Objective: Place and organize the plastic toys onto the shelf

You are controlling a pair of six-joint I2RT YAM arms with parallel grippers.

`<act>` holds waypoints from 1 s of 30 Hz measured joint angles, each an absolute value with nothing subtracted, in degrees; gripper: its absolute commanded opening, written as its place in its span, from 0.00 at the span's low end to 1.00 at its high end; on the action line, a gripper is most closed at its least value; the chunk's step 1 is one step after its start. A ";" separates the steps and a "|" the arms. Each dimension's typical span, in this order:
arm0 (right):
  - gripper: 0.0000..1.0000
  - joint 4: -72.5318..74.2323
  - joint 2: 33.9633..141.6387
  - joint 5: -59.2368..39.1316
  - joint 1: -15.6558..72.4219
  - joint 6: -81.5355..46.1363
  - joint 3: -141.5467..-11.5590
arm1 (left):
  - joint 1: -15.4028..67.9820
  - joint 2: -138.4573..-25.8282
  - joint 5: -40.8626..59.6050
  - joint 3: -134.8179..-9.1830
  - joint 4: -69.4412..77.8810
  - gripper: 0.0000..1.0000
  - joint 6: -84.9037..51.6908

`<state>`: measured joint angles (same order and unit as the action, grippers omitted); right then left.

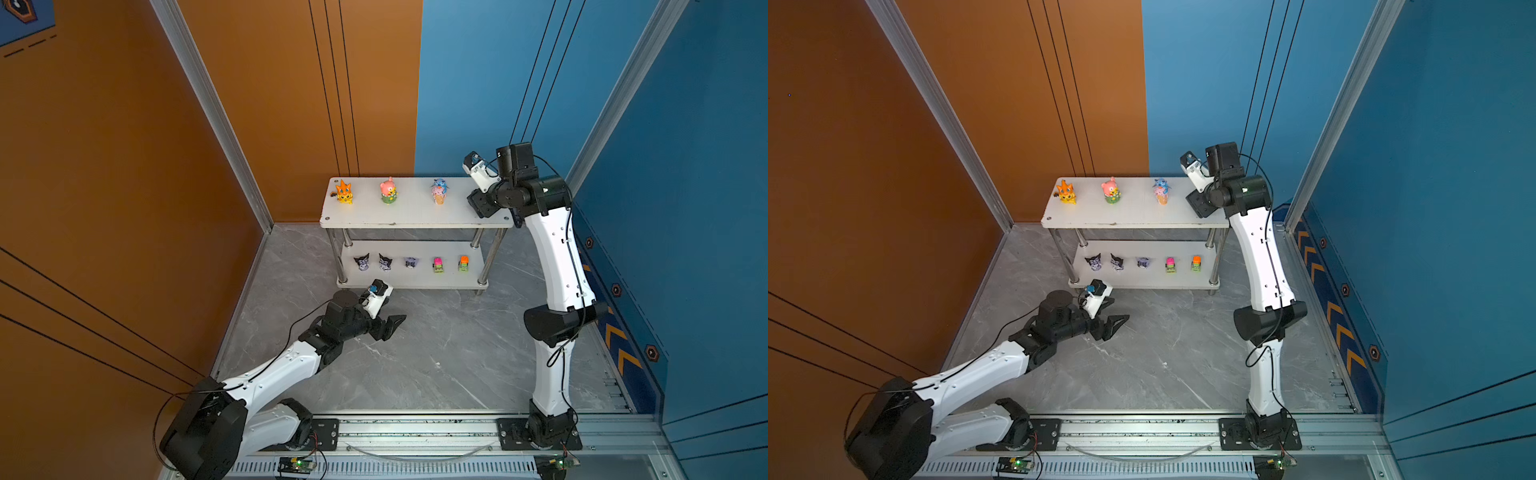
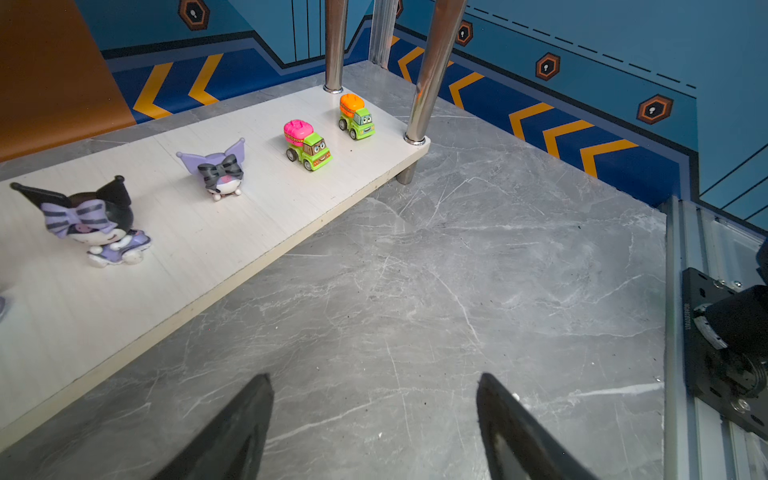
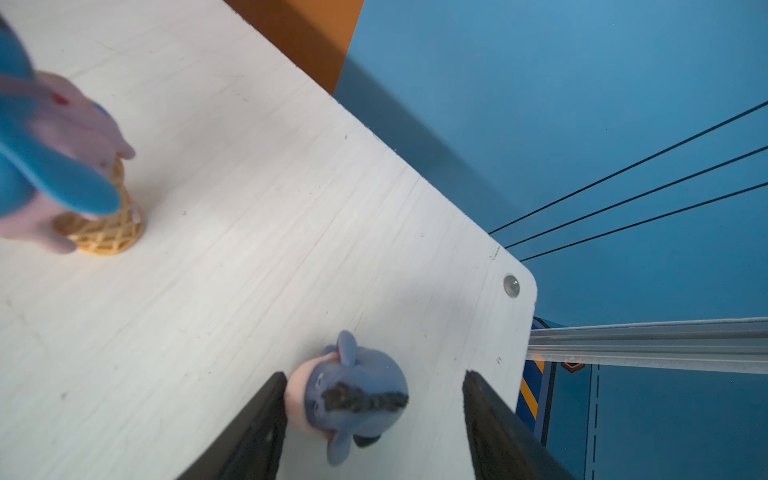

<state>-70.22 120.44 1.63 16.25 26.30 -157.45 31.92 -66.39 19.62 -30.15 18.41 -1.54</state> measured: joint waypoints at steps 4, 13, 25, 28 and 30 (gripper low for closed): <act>0.73 -70.35 119.77 -1.80 14.76 24.56 -157.45 | 31.92 -66.39 19.77 -30.15 18.46 0.78 -1.54; 0.75 -70.19 114.28 -13.02 10.31 20.14 -157.45 | 31.92 -66.39 19.77 -30.15 18.46 0.78 -1.54; 0.72 -57.14 89.56 -11.84 8.49 8.36 -129.99 | 31.92 -60.29 15.14 -28.99 18.68 0.80 -1.52; 0.70 -51.57 77.23 -4.34 7.99 4.25 -111.94 | 31.92 -55.31 8.88 -26.39 18.65 0.81 -1.52; 0.68 -48.36 69.47 0.49 7.27 2.02 -101.16 | 31.90 -52.38 4.49 -24.56 18.63 0.82 -1.54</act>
<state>-48.36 69.47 0.49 7.27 2.02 -101.16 31.90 -52.38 4.49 -24.56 18.63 -1.54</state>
